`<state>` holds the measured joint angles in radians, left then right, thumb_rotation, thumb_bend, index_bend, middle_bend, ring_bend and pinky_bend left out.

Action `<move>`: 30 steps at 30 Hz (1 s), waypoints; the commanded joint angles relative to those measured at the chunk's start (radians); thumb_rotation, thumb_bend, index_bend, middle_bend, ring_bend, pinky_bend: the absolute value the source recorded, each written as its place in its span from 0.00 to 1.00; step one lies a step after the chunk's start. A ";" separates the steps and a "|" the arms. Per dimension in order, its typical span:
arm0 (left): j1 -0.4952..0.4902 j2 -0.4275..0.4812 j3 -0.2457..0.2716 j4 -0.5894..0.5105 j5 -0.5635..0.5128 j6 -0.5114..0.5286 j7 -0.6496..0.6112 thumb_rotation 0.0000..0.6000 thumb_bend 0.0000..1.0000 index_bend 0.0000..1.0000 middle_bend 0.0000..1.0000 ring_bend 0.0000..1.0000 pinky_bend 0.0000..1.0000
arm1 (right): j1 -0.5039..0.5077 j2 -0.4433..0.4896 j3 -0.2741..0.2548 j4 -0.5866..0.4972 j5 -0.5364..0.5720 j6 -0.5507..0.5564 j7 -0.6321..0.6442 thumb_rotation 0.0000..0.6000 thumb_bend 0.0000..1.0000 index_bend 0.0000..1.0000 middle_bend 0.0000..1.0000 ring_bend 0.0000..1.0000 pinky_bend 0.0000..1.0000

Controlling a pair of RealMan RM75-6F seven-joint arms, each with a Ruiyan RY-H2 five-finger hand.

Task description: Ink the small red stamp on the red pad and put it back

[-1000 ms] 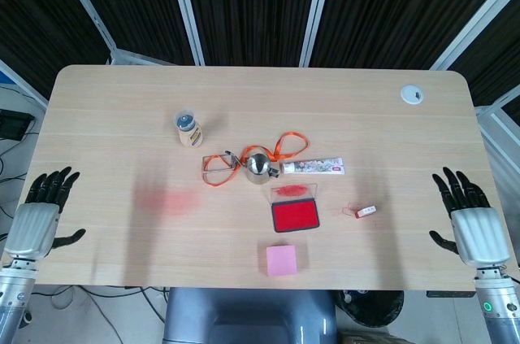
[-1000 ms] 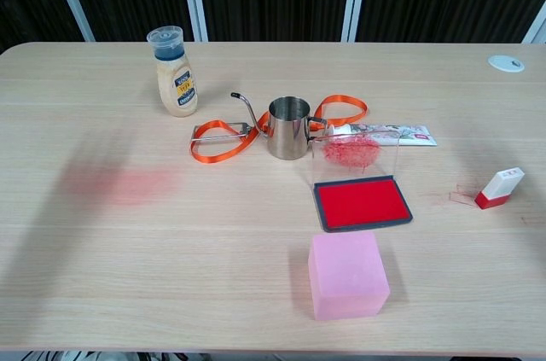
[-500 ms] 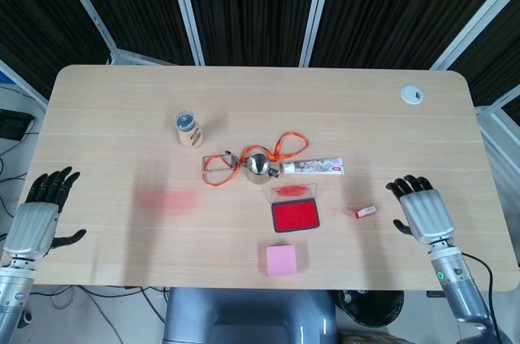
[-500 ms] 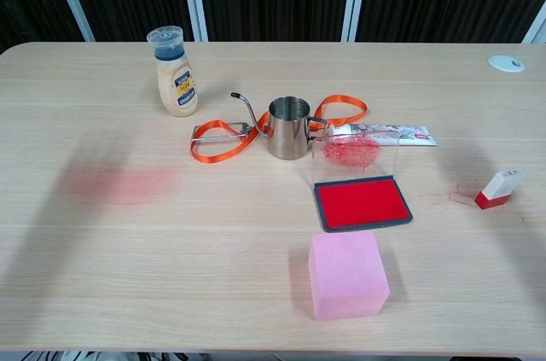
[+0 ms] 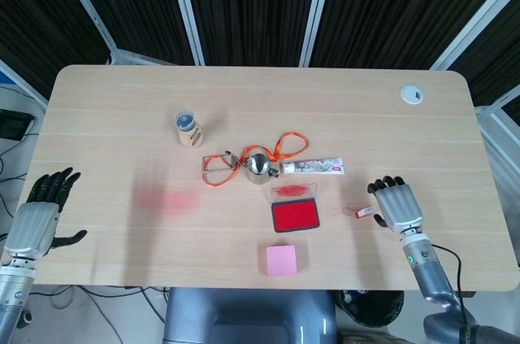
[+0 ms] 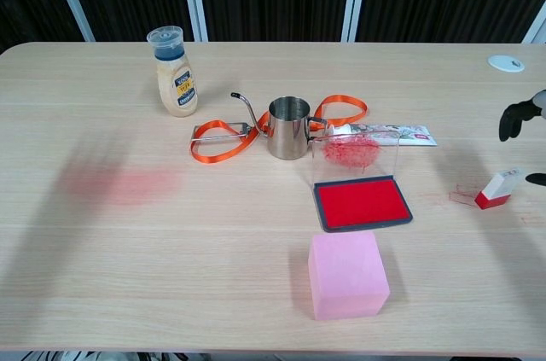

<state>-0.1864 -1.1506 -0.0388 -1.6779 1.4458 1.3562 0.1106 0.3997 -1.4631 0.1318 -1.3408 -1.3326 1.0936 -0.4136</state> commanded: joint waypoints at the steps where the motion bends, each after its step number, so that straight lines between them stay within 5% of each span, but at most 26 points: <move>1: 0.000 0.000 0.000 -0.001 -0.001 -0.001 -0.001 1.00 0.04 0.00 0.00 0.00 0.00 | 0.004 -0.014 -0.007 0.013 0.008 -0.007 -0.005 1.00 0.29 0.42 0.37 0.28 0.30; 30: -0.005 0.007 0.000 -0.016 -0.023 -0.019 -0.007 1.00 0.04 0.00 0.00 0.00 0.00 | 0.033 -0.090 -0.025 0.087 0.070 -0.039 -0.010 1.00 0.36 0.50 0.41 0.29 0.30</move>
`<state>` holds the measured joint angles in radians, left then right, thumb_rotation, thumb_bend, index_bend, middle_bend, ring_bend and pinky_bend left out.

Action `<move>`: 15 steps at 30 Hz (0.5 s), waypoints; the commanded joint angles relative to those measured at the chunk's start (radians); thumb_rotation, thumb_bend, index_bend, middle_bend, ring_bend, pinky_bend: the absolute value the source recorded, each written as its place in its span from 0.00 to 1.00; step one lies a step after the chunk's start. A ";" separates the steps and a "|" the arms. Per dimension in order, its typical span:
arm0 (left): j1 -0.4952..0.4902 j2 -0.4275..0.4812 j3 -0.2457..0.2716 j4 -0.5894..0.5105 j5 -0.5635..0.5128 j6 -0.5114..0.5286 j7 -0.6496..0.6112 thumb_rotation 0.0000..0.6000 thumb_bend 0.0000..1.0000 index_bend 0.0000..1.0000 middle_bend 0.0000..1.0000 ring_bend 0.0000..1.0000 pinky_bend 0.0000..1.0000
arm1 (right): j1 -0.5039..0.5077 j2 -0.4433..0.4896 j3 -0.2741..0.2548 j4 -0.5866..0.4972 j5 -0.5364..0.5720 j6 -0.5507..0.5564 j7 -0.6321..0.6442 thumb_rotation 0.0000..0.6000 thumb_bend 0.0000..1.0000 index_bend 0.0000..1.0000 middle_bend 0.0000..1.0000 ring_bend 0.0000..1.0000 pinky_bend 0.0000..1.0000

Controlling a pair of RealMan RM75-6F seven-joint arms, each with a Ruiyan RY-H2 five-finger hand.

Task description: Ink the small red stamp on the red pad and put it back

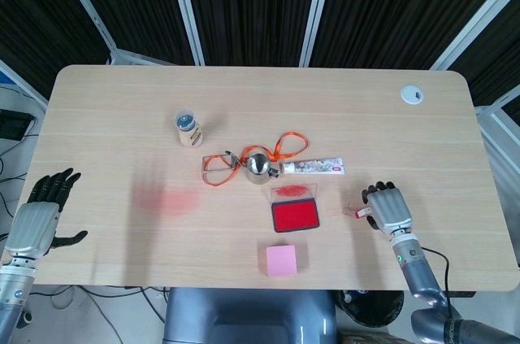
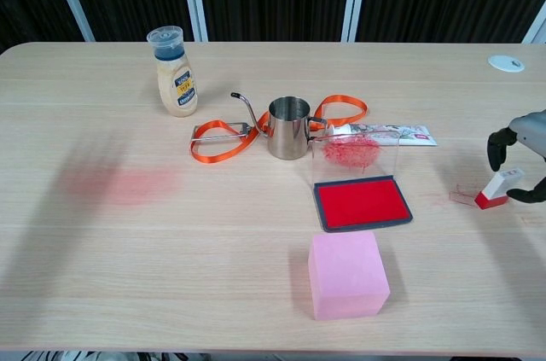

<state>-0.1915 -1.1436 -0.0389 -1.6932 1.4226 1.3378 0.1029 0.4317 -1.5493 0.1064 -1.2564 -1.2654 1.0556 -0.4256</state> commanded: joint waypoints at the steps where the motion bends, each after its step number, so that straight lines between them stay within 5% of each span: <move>1: 0.000 0.000 0.000 0.000 0.000 -0.001 0.000 1.00 0.04 0.00 0.00 0.00 0.00 | 0.002 -0.005 0.000 0.003 0.004 -0.002 0.004 1.00 0.37 0.51 0.41 0.29 0.30; 15: -0.001 0.001 0.000 -0.003 -0.005 -0.002 -0.001 1.00 0.04 0.00 0.00 0.00 0.00 | 0.012 -0.022 -0.008 0.007 0.004 -0.001 -0.003 1.00 0.39 0.52 0.41 0.29 0.30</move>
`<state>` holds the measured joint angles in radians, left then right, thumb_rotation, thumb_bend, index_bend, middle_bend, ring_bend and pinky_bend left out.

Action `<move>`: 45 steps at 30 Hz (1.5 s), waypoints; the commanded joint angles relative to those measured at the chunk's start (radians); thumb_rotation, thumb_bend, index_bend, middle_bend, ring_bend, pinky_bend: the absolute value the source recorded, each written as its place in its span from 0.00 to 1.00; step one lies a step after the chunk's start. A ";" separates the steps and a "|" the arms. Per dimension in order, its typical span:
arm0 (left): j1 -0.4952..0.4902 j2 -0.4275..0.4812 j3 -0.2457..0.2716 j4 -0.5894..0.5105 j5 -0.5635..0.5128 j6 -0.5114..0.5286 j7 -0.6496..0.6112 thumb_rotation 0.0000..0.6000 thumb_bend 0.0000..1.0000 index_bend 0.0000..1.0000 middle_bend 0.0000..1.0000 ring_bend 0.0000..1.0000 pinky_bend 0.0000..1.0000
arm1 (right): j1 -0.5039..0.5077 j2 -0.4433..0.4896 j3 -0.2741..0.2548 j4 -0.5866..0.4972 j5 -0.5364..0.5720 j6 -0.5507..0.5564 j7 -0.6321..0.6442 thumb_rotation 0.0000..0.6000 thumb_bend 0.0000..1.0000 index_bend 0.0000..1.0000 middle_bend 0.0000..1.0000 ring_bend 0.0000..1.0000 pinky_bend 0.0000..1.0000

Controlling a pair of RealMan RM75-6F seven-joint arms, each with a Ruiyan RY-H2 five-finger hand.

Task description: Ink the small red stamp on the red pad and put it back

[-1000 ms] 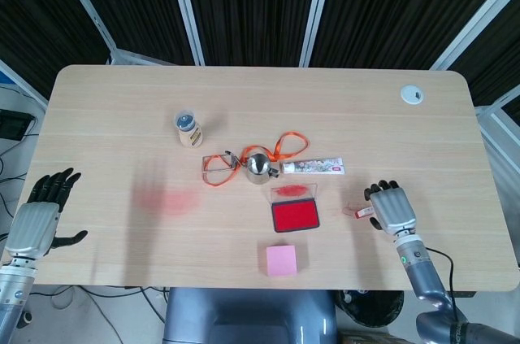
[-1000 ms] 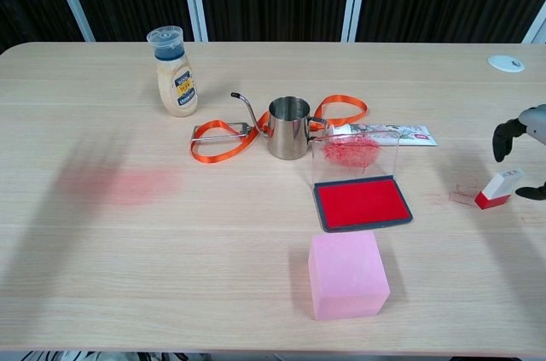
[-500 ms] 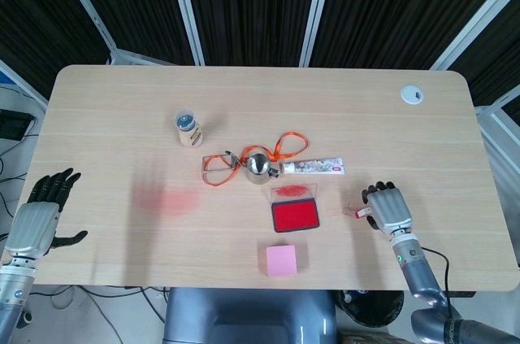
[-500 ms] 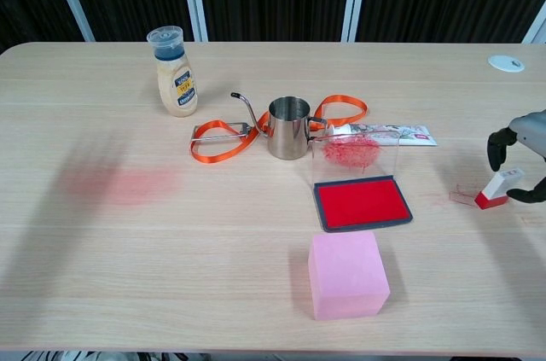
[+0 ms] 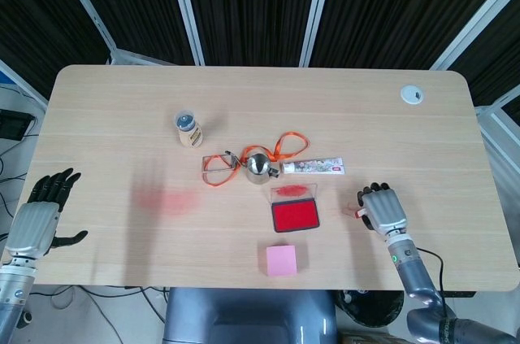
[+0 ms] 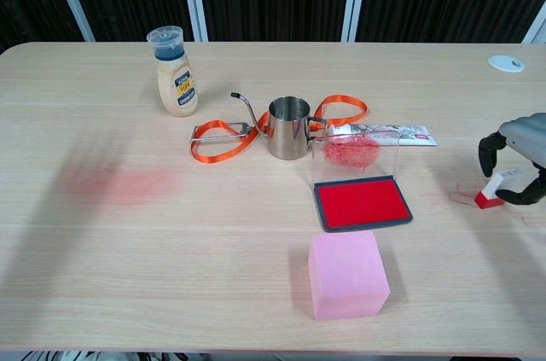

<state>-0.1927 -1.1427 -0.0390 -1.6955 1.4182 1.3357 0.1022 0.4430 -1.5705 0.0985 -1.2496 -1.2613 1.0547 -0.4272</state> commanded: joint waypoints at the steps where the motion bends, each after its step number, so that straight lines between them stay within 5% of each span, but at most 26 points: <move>1: 0.000 0.000 0.000 0.000 0.000 0.000 -0.001 1.00 0.04 0.00 0.00 0.00 0.00 | 0.002 -0.001 -0.001 0.002 0.001 0.000 -0.003 1.00 0.39 0.52 0.41 0.29 0.30; 8: -0.001 0.001 0.000 -0.002 -0.002 -0.002 -0.002 1.00 0.04 0.00 0.00 0.00 0.00 | 0.003 -0.003 -0.003 0.005 0.007 -0.002 -0.005 1.00 0.40 0.54 0.42 0.29 0.32; 18: -0.001 0.002 0.000 -0.005 -0.006 -0.003 -0.002 1.00 0.04 0.00 0.00 0.00 0.00 | 0.004 -0.009 -0.010 0.022 -0.008 0.010 0.008 1.00 0.56 0.63 0.49 0.35 0.35; 32: -0.001 0.002 0.000 -0.006 -0.007 -0.002 -0.002 1.00 0.04 0.00 0.00 0.00 0.00 | -0.003 0.007 -0.027 0.022 -0.070 0.050 0.060 1.00 0.60 0.72 0.58 0.42 0.39; 45: 0.001 0.000 0.000 -0.008 -0.007 0.002 0.004 1.00 0.04 0.00 0.00 0.00 0.00 | 0.029 0.119 0.001 -0.318 -0.021 0.031 -0.097 1.00 0.61 0.73 0.59 0.42 0.39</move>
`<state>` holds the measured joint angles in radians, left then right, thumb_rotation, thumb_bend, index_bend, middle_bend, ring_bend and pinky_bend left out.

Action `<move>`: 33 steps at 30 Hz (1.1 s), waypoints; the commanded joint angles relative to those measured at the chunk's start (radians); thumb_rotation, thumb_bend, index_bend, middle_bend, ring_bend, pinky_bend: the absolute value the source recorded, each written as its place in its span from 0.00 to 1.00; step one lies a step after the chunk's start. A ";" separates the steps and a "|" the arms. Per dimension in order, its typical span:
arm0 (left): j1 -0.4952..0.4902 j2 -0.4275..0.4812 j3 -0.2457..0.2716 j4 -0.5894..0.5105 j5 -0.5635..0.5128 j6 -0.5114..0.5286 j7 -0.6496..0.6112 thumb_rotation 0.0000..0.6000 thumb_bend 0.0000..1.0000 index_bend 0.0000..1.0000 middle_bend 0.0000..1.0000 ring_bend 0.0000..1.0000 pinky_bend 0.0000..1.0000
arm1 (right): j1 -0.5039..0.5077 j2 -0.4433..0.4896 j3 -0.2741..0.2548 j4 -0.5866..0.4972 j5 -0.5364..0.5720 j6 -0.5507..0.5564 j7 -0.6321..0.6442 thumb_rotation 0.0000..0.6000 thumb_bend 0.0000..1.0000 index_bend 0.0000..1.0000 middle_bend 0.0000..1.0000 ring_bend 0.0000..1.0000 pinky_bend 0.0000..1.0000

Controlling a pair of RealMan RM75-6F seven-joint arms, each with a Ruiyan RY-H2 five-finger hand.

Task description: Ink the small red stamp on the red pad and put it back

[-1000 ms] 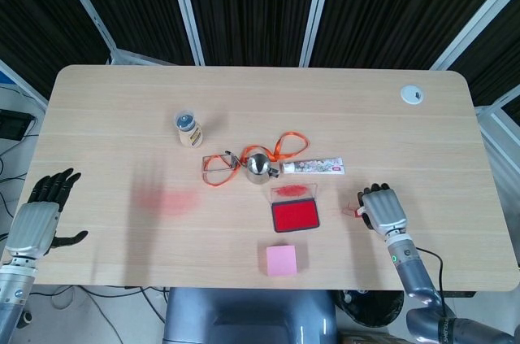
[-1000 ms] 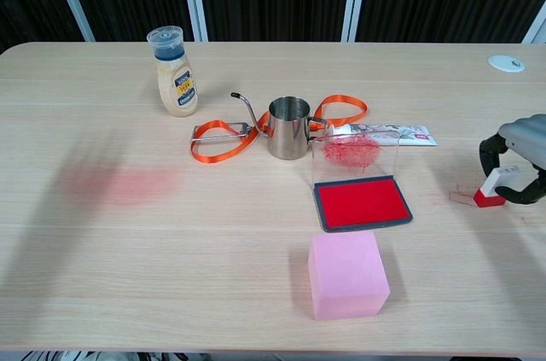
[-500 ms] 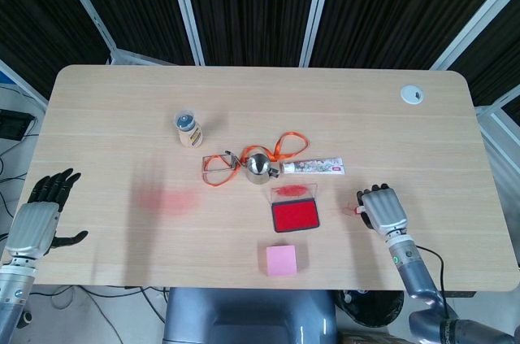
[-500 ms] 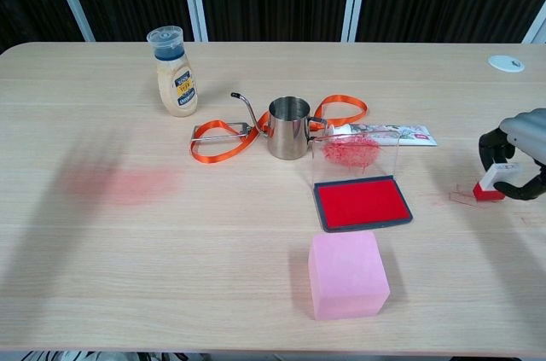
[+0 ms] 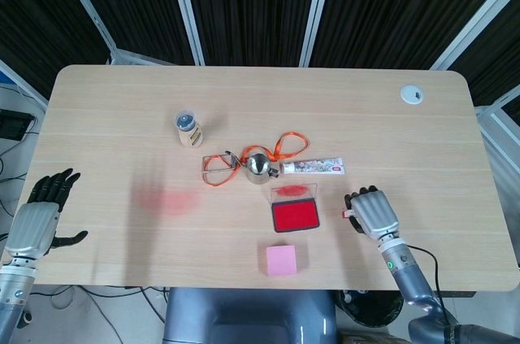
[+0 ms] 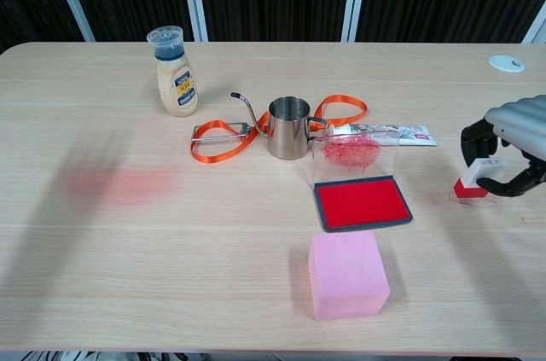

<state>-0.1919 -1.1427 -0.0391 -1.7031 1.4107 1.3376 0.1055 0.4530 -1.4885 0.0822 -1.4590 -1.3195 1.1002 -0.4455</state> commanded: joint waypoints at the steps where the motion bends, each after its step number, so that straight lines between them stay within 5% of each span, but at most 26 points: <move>1: 0.000 0.000 0.000 0.000 0.001 0.001 0.001 1.00 0.04 0.00 0.00 0.00 0.00 | 0.026 0.040 0.023 -0.140 0.045 -0.017 -0.100 1.00 0.60 0.73 0.59 0.42 0.39; 10: 0.000 0.003 0.000 -0.001 0.004 0.001 -0.010 1.00 0.04 0.00 0.00 0.00 0.00 | 0.083 -0.011 0.069 -0.245 0.181 -0.020 -0.263 1.00 0.61 0.74 0.59 0.43 0.39; 33: -0.007 0.023 0.002 -0.013 0.007 -0.017 -0.053 1.00 0.04 0.00 0.00 0.00 0.00 | 0.170 -0.215 0.074 -0.142 0.347 0.018 -0.378 1.00 0.61 0.75 0.60 0.43 0.39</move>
<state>-0.1984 -1.1205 -0.0376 -1.7162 1.4177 1.3209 0.0529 0.6198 -1.6971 0.1573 -1.6072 -0.9749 1.1155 -0.8253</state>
